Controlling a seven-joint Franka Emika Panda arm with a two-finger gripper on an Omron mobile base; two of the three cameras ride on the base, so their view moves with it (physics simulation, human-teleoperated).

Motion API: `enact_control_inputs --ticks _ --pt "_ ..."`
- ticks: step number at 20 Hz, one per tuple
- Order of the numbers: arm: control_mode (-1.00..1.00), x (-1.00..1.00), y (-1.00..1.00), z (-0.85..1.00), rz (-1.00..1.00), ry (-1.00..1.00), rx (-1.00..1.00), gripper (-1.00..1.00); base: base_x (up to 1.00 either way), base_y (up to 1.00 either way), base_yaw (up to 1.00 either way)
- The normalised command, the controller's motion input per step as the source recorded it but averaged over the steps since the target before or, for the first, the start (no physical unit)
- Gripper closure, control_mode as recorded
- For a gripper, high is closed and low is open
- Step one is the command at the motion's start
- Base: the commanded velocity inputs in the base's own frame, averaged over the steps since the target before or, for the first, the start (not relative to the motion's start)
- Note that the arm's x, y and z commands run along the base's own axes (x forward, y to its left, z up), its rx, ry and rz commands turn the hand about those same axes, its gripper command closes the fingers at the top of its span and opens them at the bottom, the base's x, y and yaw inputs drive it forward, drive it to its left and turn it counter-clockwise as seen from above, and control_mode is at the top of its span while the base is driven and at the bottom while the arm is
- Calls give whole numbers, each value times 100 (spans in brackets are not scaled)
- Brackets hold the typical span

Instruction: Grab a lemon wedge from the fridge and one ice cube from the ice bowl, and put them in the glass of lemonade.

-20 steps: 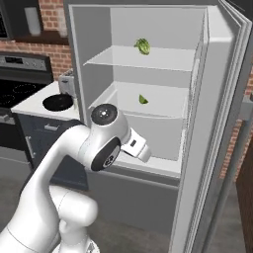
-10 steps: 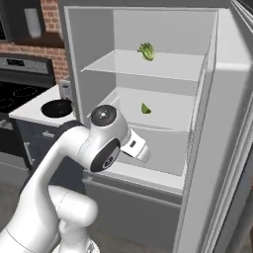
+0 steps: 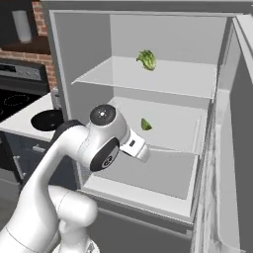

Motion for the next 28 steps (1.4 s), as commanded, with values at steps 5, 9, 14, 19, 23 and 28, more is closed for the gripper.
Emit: enact_control_inputs --ticks 5,9,14,19,23,28 --pt "100 0 0 0 0 0 0 -100 73 0 0" --pt "-100 14 6 0 0 -1 0 -100 39 8 0" --pt "-100 83 31 -20 4 -2 -11 -100 0 0 0" --pt "-100 49 12 -27 9 -2 -18 -100 0 0 0" --pt "-100 46 0 -26 2 1 -6 -100 0 0 0" --pt "-100 43 -13 -14 3 3 1 -100 0 0 0"
